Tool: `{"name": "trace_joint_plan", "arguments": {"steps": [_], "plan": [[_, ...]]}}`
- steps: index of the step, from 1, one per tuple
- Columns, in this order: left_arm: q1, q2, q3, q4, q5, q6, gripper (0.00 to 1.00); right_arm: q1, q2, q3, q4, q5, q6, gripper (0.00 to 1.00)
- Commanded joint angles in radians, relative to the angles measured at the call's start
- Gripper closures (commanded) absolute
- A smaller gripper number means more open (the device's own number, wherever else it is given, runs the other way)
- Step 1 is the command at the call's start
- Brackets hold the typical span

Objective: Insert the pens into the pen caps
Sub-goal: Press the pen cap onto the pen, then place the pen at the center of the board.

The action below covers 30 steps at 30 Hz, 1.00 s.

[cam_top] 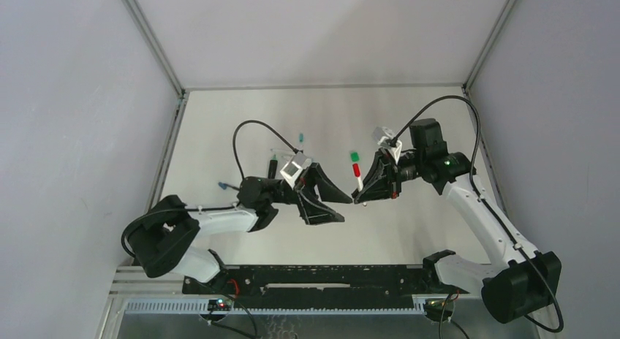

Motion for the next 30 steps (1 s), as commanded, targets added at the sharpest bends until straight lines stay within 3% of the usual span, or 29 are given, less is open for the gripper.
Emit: {"name": "trace_joint_plan", "arguments": {"steps": [1,5,8,13,16,19,23,30], "plan": [[0.055,-0.055,-0.058,-0.022,0.047,0.059,0.35,-0.024,-0.013,0.039,-0.048,0.000,-0.135,1.00],[0.148,-0.122,-0.150,-0.078,-0.035,0.145,0.34,-0.040,-0.039,0.039,-0.100,0.176,-0.227,1.00],[0.210,-0.200,-0.210,-0.224,-0.153,0.271,0.33,-0.057,-0.053,0.010,0.005,0.356,-0.145,1.00],[0.231,-0.388,-0.188,-0.793,-0.505,0.602,0.30,-0.079,-0.027,-0.061,0.184,0.731,-0.018,1.00],[0.232,-0.473,-0.186,-0.962,-0.737,0.696,0.29,-0.114,0.055,-0.069,0.230,0.885,0.044,1.00],[0.232,-0.546,-0.217,-1.005,-0.901,0.746,0.27,-0.150,0.159,-0.068,0.269,1.032,0.109,1.00],[0.232,-0.600,-0.284,-0.963,-1.008,0.799,0.23,-0.198,0.300,-0.035,0.287,1.177,0.197,1.00],[0.232,-0.629,-0.415,-0.829,-1.101,0.776,0.18,-0.276,0.483,0.033,0.249,1.249,0.255,0.98]]}}
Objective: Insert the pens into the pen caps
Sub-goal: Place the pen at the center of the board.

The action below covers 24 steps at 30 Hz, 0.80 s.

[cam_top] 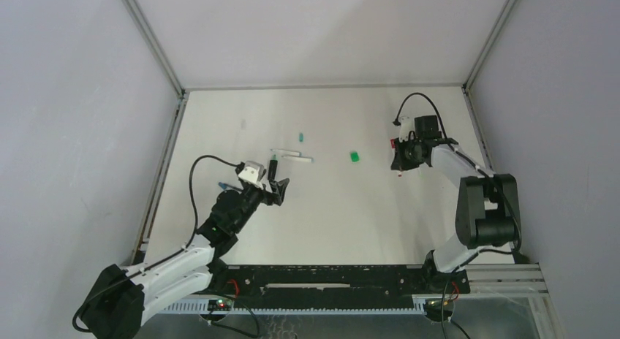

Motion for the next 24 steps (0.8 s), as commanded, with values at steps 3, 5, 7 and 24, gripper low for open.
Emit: {"name": "trace_joint_plan", "arguments": {"steps": [3,5,7,24], "plan": [[0.005,-0.068,-0.098,0.100,-0.121,0.018,0.14,-0.044,0.100,0.092,-0.008,0.136,0.053,0.97],[0.004,-0.077,-0.118,0.122,-0.125,0.016,0.13,-0.046,0.137,0.103,-0.009,0.198,0.050,0.95],[0.005,-0.086,-0.129,0.132,-0.102,0.023,0.11,-0.048,0.168,0.119,-0.012,0.245,0.046,0.93],[0.005,-0.117,-0.169,0.167,-0.114,0.015,0.00,-0.125,0.256,0.169,-0.074,0.329,0.041,0.74]]}}
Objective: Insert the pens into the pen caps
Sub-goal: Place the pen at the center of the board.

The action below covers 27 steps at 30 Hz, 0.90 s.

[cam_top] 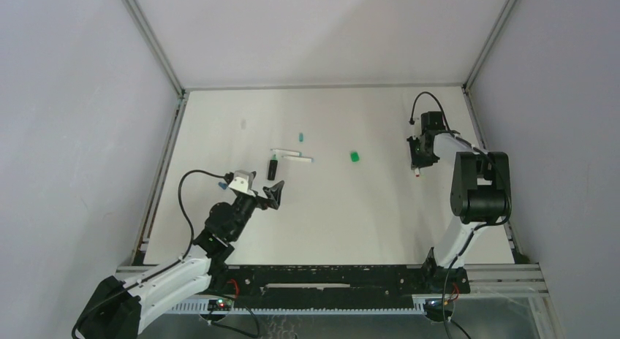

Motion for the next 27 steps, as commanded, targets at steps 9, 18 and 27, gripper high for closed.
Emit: {"name": "trace_joint_plan", "arguments": {"steps": [9,18,27], "plan": [[0.005,-0.010,-0.017,0.048,-0.012,0.011,0.00,-0.028,-0.026,0.039,-0.060,-0.015,-0.023,0.70],[0.005,-0.054,-0.035,0.045,-0.068,-0.007,0.00,-0.066,-0.209,0.029,-0.096,-0.181,-0.084,0.68],[0.005,-0.081,-0.012,-0.016,-0.103,-0.023,0.00,-0.151,-0.483,-0.006,-0.111,-0.464,-0.142,0.64]]}}
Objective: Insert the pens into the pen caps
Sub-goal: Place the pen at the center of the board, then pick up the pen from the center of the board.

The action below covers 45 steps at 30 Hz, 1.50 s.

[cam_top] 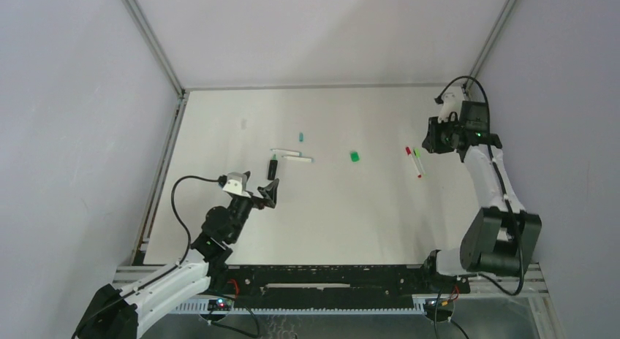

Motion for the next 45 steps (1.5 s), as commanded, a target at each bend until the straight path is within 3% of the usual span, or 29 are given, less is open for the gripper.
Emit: {"name": "trace_joint_plan", "arguments": {"steps": [1,7,12,15,21,30,37,45], "plan": [[0.005,-0.003,0.029,-0.048,-0.056,-0.028,0.00,-0.028,-0.148,-0.018,-0.012,-0.192,-0.049,0.64],[0.006,0.014,0.121,-0.195,-0.057,-0.084,0.00,-0.031,-0.336,-0.021,0.038,-0.428,-0.026,0.58],[0.020,0.048,0.211,-0.289,-0.030,-0.133,0.00,-0.025,-0.434,-0.022,0.116,-0.634,-0.025,0.39],[0.040,0.089,0.268,-0.338,-0.010,-0.164,0.00,-0.013,-0.446,-0.021,0.154,-0.757,0.006,0.32],[0.124,0.226,0.366,-0.399,0.101,-0.226,0.00,0.078,-0.367,-0.038,0.049,-0.891,-0.089,0.31],[0.241,0.521,0.540,-0.488,0.174,-0.291,0.01,0.111,-0.300,-0.133,0.072,-0.889,-0.119,0.32],[0.314,0.784,0.727,-0.649,0.188,-0.309,0.25,0.118,-0.281,-0.133,0.065,-0.852,-0.126,0.32],[0.319,1.016,0.934,-0.851,0.258,-0.257,0.39,0.142,-0.257,-0.133,0.061,-0.831,-0.131,0.32]]}}
